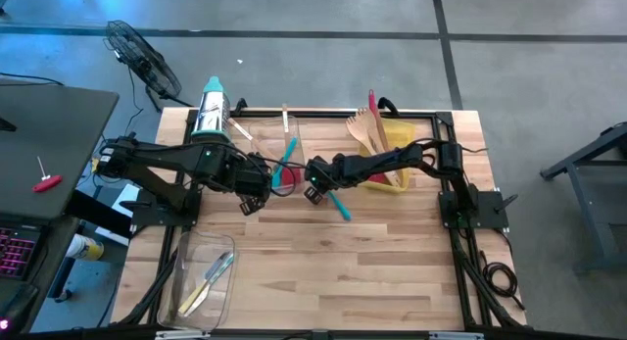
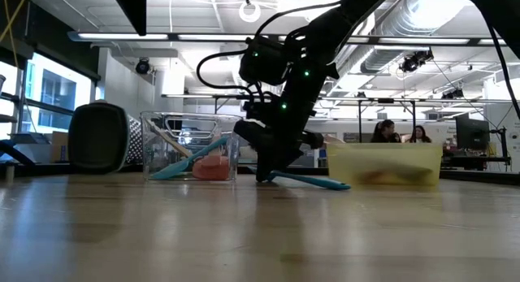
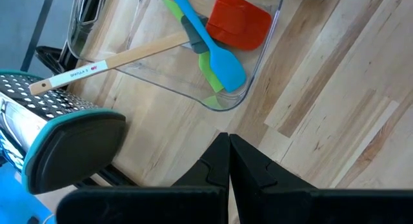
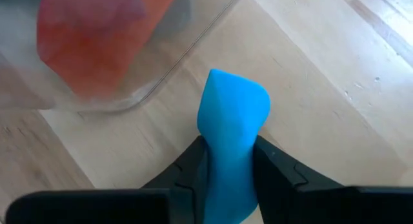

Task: Pick & Place Kitchen Items
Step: Put the blue spatula into the top transparent bin

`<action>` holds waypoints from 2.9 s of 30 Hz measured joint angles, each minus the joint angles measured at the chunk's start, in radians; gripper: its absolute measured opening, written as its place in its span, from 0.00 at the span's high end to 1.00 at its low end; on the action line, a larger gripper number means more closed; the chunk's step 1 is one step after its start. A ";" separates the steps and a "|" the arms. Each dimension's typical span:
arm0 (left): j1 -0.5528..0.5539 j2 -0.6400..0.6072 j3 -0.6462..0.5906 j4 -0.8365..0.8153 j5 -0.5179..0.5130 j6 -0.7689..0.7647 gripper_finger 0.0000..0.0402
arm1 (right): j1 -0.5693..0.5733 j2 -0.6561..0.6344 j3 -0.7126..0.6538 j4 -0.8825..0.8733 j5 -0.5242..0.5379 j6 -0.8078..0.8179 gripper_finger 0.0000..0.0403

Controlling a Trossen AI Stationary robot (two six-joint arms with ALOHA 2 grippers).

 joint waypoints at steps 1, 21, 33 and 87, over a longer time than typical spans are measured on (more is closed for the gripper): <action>0.000 0.000 0.000 0.000 0.000 -0.002 1.00 | 0.000 0.000 0.000 0.000 0.000 -0.009 0.79; -0.008 0.000 0.000 0.000 0.082 -0.054 1.00 | 0.183 -0.124 -0.012 -0.195 0.135 -0.052 0.79; -0.189 0.000 0.000 0.051 -0.046 -0.089 1.00 | 0.379 -0.179 -0.010 -0.159 0.164 -0.023 0.79; -0.510 0.226 -0.455 1.885 -0.242 0.580 0.46 | 0.765 -0.391 -0.006 0.688 0.268 -0.598 0.79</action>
